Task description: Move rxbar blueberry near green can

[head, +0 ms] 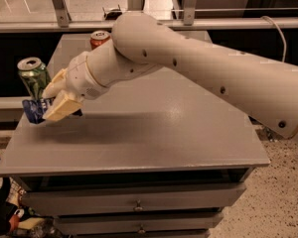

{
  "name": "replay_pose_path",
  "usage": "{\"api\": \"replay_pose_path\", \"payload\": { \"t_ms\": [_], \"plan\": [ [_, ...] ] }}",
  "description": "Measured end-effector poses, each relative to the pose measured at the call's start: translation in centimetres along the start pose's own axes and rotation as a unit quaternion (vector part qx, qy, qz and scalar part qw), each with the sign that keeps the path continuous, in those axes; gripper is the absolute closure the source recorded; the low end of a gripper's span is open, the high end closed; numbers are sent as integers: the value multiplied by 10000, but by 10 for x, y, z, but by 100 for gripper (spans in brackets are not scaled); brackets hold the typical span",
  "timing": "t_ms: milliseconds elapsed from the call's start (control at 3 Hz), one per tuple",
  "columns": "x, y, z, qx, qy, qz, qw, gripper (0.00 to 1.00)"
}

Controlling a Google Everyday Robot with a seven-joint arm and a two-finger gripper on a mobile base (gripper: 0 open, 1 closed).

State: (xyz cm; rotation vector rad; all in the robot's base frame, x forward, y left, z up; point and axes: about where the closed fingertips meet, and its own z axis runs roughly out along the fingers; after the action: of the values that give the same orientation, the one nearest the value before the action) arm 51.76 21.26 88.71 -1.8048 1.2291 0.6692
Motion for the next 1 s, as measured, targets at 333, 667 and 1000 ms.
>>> {"api": "replay_pose_path", "payload": {
  "t_ms": [333,667,1000],
  "plan": [
    [-2,1,1,-14,-4,-11,10000,84],
    [-3,2,2,-28,-7,-23,10000,61],
    [-5,3,4,-42,-11,-35,10000,37]
  ]
}}
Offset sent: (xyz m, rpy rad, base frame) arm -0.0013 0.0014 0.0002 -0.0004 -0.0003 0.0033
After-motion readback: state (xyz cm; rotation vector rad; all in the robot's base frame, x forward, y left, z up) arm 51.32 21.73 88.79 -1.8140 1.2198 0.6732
